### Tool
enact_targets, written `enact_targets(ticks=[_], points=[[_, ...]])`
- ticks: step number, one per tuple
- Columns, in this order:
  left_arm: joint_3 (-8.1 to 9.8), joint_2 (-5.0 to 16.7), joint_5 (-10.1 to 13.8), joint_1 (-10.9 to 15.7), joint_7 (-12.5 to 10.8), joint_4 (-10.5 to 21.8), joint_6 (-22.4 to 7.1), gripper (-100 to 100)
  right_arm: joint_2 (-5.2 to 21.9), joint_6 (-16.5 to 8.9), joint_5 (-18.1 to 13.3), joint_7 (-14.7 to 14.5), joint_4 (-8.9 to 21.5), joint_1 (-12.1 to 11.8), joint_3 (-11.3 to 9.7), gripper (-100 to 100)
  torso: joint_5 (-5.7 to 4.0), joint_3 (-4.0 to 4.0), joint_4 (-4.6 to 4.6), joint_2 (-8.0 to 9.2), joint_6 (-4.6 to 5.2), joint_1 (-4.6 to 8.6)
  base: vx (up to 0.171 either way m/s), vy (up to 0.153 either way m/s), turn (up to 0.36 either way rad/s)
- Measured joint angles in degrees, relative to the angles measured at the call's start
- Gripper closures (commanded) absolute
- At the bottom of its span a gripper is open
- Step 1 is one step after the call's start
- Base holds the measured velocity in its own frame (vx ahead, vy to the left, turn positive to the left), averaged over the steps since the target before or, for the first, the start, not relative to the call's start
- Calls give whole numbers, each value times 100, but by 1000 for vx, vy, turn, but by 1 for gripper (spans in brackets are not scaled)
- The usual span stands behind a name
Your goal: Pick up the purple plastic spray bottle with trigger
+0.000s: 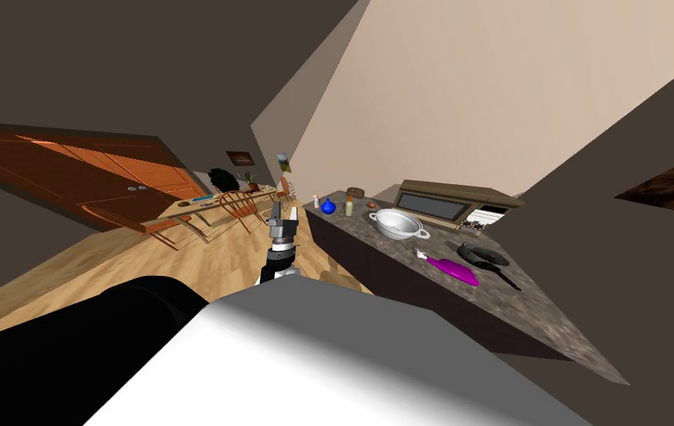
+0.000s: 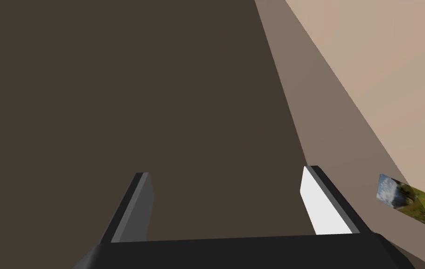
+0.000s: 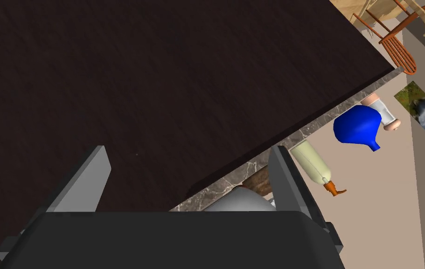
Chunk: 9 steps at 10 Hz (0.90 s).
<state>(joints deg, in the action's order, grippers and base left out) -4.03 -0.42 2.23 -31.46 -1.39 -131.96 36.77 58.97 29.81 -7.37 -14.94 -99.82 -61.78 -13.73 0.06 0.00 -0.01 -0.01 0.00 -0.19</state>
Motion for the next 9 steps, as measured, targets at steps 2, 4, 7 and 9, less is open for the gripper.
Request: enact_targets(ticks=[2,4,7,9], points=[[0,0,0,0,0,0,0,0,319,33,-91,0,295,-60,-80,-100,2,1,0,-2,-1,-8,19,85,99],[0,0,0,0,0,0,0,0,601,25,-134,20,419,-67,-124,-100,-1,-3,-1,5,2,7,3,39,45],[0,0,0,0,0,0,0,0,1128,-26,-267,-32,568,-428,-85,-100,2,1,0,-1,-1,-6,20,66,102],[0,0,0,0,0,0,0,0,1405,13,-425,-30,984,-340,-244,-100,1,4,1,-7,-1,-3,38,67,105]])
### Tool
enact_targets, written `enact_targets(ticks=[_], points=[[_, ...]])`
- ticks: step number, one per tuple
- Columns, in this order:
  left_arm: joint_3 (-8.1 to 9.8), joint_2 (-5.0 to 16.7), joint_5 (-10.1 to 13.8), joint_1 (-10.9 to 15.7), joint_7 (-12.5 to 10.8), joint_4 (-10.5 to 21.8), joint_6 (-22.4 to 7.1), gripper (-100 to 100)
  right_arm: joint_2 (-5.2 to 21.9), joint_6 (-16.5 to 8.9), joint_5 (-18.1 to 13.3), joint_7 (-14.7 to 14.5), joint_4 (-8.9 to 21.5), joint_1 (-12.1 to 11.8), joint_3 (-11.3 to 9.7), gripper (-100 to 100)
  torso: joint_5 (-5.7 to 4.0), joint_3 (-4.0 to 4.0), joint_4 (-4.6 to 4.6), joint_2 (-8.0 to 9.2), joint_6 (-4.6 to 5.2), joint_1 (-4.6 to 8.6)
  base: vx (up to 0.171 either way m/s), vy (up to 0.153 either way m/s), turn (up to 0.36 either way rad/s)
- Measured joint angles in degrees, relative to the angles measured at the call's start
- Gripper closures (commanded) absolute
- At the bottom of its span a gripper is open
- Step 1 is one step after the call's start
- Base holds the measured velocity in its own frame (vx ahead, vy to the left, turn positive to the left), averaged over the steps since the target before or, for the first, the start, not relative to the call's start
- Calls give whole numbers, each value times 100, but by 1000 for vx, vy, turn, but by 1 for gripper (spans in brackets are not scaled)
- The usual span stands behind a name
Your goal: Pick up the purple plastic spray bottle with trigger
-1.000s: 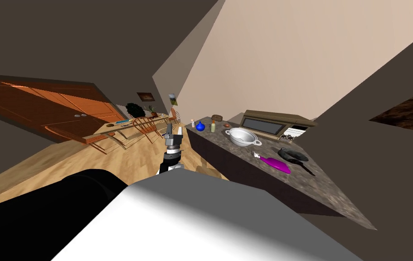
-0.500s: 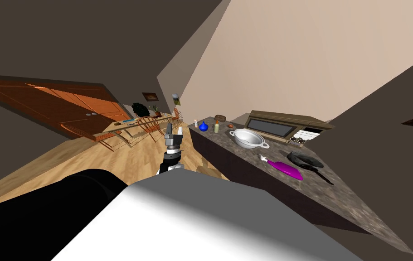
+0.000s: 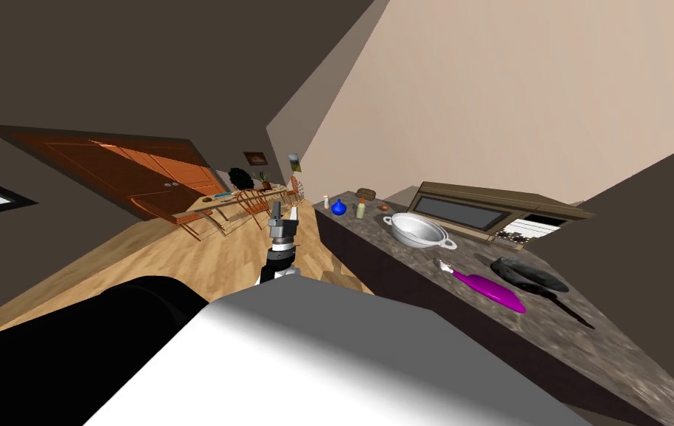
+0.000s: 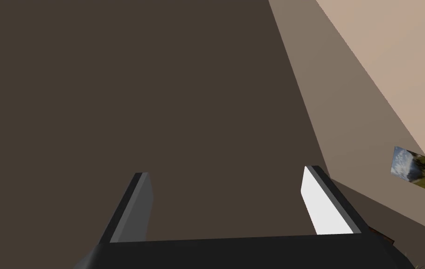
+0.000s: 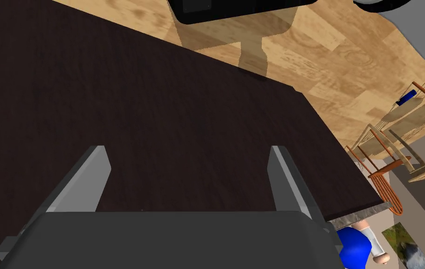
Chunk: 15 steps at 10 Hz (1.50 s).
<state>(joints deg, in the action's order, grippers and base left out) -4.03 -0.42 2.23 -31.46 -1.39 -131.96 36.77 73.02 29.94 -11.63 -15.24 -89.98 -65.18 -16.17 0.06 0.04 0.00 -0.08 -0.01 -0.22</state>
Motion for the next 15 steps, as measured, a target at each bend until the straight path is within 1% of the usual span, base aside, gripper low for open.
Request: enact_targets(ticks=[1,2,3,4,5,6,7,8,9,10,11,12,13,14,15], points=[[0,0,0,0,0,0,0,0,146,-19,-51,2,85,6,-38,-100,0,1,0,-1,2,2,18,23,-17],[1,0,0,0,0,0,0,0,241,-15,-56,7,113,-11,-30,-100,-2,-3,-1,6,4,13,24,30,119],[0,0,0,0,0,0,0,0,432,-56,-108,28,163,-74,-29,-100,-3,-2,-1,3,-1,14,28,36,102],[1,0,0,0,0,0,0,0,563,-78,-152,30,233,-92,-43,-100,-3,-1,-1,3,2,13,42,66,165],[0,0,0,0,0,0,0,0,631,-12,-291,10,564,21,-172,-100,-2,1,0,-1,0,5,38,50,60],[1,0,0,-1,0,0,0,0,769,-3,-320,-6,609,-52,-146,-100,-1,1,0,0,3,6,16,14,-22],[1,1,0,0,0,0,0,0,877,-42,-312,2,551,-106,-109,-100,-3,-3,-1,6,4,15,33,34,151],[0,0,0,0,0,0,0,0,1046,-58,-361,4,639,-177,-85,-100,-3,-1,0,1,-1,13,36,32,86],[1,0,0,-1,0,0,0,0,1175,-58,-408,16,723,-160,-104,-100,-3,0,0,0,3,14,46,35,159],[0,0,0,0,0,0,0,0,1296,-58,-494,-15,866,-204,-109,-100,-3,2,1,-4,0,13,44,24,58],[1,1,0,-1,0,0,0,0,1460,-98,-525,-4,874,-232,-101,-100,-3,2,1,-4,3,15,52,43,125],[0,0,0,0,0,0,0,0,1617,-120,-613,8,998,-227,-123,-100,-3,4,1,-7,0,10,43,29,86],[1,1,0,-1,0,0,0,0,1730,-159,-671,26,1030,-211,-150,-100,-3,3,1,-4,3,13,49,20,137],[1,1,0,0,0,0,0,0,1904,-181,-773,67,1141,-157,-198,-100,-4,4,1,-7,-1,16,94,27,242],[1,1,0,-1,0,0,0,0,2151,-166,-767,18,1244,-374,-40,-100,-2,13,5,-22,-3,15,118,7,213]])
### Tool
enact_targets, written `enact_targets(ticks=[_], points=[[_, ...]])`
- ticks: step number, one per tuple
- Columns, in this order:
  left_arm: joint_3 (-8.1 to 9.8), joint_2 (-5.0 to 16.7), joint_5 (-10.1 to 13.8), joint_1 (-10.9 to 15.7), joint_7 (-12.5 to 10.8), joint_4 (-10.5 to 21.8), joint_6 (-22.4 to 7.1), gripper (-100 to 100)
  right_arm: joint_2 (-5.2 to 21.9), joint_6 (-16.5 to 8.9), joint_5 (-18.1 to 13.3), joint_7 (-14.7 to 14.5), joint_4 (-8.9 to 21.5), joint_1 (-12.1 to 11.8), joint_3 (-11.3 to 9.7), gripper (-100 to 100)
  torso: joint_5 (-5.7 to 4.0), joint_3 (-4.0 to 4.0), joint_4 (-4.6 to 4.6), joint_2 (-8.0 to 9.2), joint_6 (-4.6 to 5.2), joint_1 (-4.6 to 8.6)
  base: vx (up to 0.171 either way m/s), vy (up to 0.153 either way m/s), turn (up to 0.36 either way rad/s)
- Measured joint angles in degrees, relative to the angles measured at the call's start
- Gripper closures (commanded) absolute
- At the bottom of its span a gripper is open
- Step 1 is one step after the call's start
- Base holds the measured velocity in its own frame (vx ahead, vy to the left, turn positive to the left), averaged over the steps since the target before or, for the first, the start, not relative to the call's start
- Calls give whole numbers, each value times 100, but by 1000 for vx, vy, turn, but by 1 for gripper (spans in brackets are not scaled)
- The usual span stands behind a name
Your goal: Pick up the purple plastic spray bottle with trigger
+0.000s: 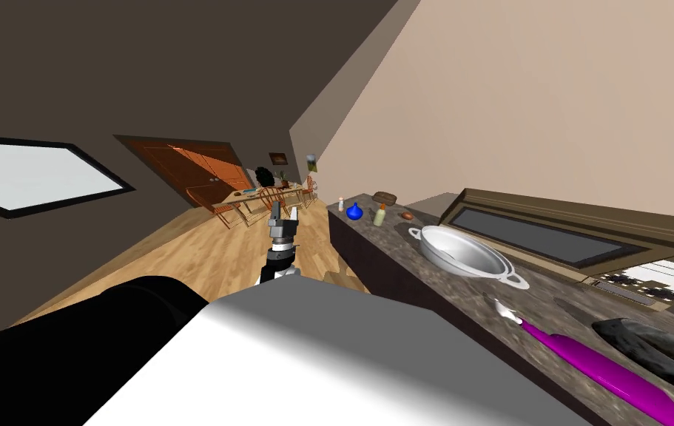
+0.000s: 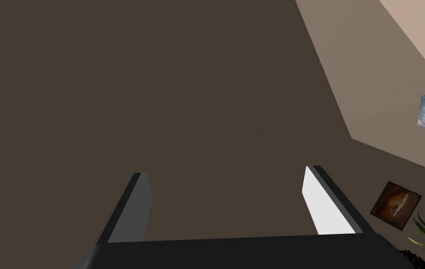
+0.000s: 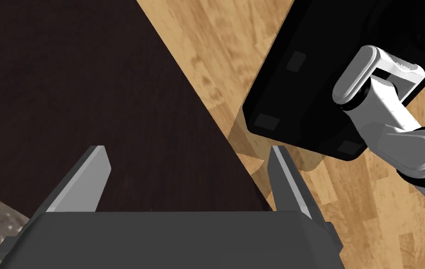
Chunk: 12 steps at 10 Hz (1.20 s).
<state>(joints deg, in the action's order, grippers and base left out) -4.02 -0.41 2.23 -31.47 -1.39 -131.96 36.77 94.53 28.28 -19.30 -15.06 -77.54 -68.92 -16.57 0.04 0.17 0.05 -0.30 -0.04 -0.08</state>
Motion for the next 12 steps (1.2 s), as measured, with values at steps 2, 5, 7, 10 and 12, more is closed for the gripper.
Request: enact_targets(ticks=[2,5,7,10,12], points=[[1,0,0,-1,0,0,0,0,294,-68,-215,0,175,66,-66,-100,-4,0,0,1,7,7,70,0,101],[0,0,0,0,0,0,0,0,644,-160,-325,-39,263,-35,-3,-100,-4,-8,-3,14,5,10,53,-9,90],[1,0,0,0,0,0,0,0,805,-129,-363,-90,381,-66,45,-100,-5,-6,-3,10,5,12,67,-18,99],[1,1,0,-1,0,0,0,0,933,-81,-847,94,504,356,-159,-100,-11,9,3,-15,0,39,135,-89,216],[2,2,0,-2,0,0,0,0,1088,-104,-678,-74,314,132,3,-100,-17,23,9,-38,4,56,151,-116,120]])
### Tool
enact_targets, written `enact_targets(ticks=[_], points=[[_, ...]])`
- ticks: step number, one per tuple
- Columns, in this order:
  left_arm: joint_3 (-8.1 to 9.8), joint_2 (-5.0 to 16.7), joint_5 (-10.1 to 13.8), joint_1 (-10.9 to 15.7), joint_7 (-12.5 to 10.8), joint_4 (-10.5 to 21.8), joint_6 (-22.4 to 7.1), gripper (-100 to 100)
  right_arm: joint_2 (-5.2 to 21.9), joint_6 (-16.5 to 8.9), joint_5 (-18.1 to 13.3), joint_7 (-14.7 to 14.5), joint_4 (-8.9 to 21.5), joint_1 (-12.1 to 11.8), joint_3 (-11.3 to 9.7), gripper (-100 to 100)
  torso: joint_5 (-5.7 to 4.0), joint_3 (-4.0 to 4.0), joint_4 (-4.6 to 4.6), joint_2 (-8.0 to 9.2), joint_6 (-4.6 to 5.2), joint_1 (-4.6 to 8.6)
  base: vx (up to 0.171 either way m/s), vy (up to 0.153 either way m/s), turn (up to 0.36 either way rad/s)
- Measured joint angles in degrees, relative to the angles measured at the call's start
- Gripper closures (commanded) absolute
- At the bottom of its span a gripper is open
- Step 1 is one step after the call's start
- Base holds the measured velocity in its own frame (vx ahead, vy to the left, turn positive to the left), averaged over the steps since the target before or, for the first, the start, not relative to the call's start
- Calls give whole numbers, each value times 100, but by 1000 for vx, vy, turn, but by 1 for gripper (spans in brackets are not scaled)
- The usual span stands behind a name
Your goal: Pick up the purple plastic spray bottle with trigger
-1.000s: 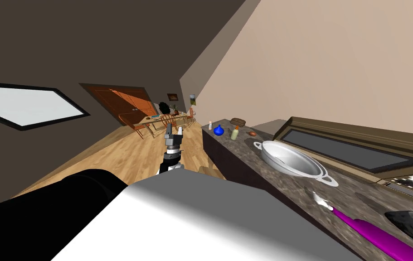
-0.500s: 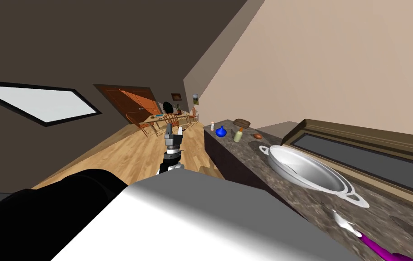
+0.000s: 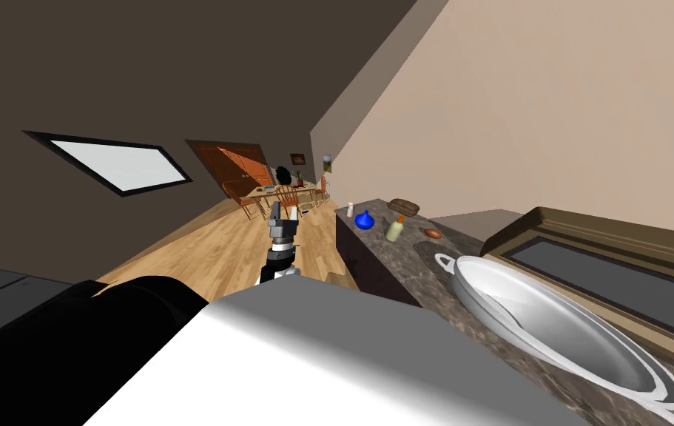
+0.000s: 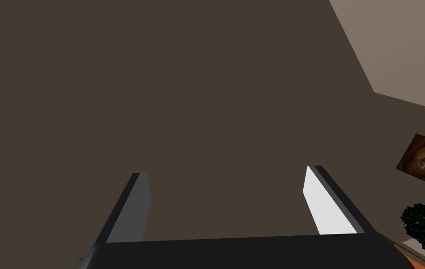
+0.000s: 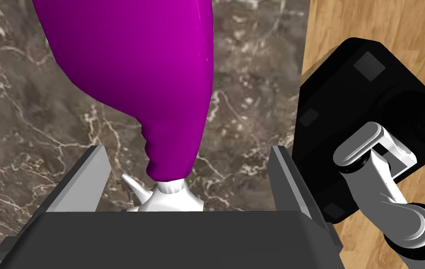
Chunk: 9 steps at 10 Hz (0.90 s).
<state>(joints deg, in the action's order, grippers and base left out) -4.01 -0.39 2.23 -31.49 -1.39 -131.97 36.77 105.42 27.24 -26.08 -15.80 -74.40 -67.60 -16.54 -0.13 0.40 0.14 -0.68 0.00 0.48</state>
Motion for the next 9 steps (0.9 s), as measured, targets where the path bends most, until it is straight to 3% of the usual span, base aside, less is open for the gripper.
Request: enact_targets(ticks=[1,2,3,4,7,9], points=[[0,0,0,0,0,0,0,0,-48,14,-92,-7,-34,86,-25,-100,2,-12,-4,21,7,-14,36,-32,0],[-1,-1,0,1,0,0,0,0,-56,22,-112,7,-32,101,-32,0,8,-28,-11,49,8,-36,10,-8,5],[-1,-1,0,1,0,0,0,0,-54,21,-109,5,-32,100,-31,-100,11,-38,-15,65,9,-49,-16,-17,197],[-1,-1,0,2,0,0,0,0,-119,-89,17,-66,-111,-47,-22,-100,12,-45,-18,78,6,-49,-25,-25,118],[-1,-1,0,2,0,0,-1,0,-423,-183,-112,-8,-62,39,-159,-100,11,-53,-22,90,8,-45,-31,-26,173],[-1,-1,0,2,0,0,-1,0,-652,-296,-274,125,-70,206,-360,-100,11,-53,-22,91,10,-47,-23,-14,84]])
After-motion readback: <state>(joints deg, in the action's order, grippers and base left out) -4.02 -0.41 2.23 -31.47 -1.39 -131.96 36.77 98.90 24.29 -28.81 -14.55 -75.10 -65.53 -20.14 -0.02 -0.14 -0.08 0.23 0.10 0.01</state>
